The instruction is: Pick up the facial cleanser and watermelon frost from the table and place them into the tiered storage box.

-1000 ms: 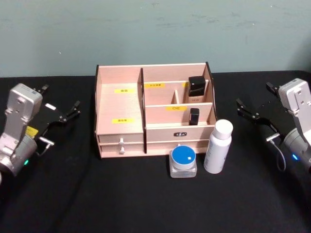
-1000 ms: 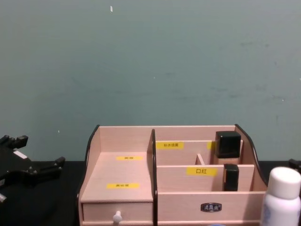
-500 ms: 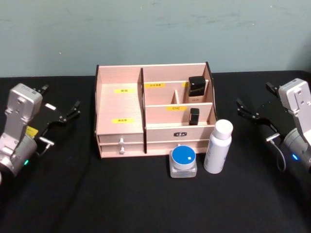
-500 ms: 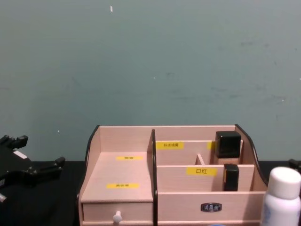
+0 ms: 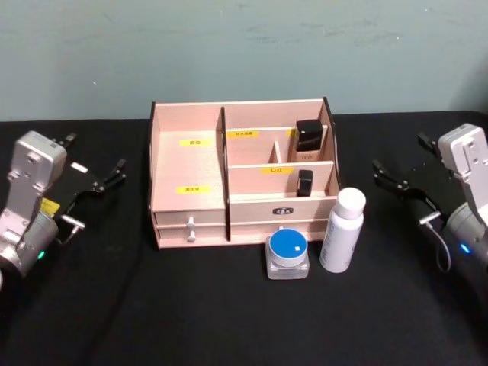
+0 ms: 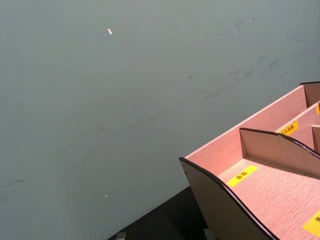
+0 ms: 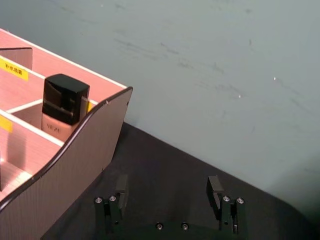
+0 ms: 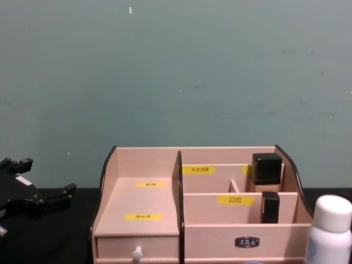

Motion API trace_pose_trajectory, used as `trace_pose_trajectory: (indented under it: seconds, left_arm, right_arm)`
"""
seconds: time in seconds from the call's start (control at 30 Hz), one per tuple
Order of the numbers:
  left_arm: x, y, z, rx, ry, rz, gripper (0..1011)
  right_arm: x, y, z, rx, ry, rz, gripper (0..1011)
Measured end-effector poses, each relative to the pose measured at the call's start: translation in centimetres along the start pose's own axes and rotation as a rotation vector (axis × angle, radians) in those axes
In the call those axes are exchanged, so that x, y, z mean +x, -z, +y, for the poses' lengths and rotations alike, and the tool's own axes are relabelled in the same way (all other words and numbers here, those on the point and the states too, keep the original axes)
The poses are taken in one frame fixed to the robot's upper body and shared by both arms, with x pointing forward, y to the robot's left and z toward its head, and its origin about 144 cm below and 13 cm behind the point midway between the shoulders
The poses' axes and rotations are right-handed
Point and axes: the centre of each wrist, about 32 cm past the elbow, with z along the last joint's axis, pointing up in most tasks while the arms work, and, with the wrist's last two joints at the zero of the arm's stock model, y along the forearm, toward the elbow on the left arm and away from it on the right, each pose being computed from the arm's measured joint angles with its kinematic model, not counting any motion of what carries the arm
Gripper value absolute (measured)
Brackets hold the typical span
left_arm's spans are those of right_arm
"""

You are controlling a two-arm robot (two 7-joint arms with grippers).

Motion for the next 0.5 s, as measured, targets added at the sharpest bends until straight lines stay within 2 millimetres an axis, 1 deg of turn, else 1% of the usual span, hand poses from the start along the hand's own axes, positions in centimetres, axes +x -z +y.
trace_pose_trajectory:
  seconds: [0.23,0.4,0.5]
  left_arm:
    - [0.0,0.0,0.0,0.0,0.0,0.0,1001]
    - [0.0,0.0,0.0,0.0,0.0,0.0,1001]
    - [0.0,0.0,0.0,0.0,0.0,0.0,1001]
  right_arm:
    - [0.9,-0.8,-1.1,0.004,-0.024,0.045,1002]
    - [1.3,-2.0,-2.4,0.054,-0.058,0.068,1002]
    - [1.3,-2.7,-3.3,0.079,-0.085,0.078,1002]
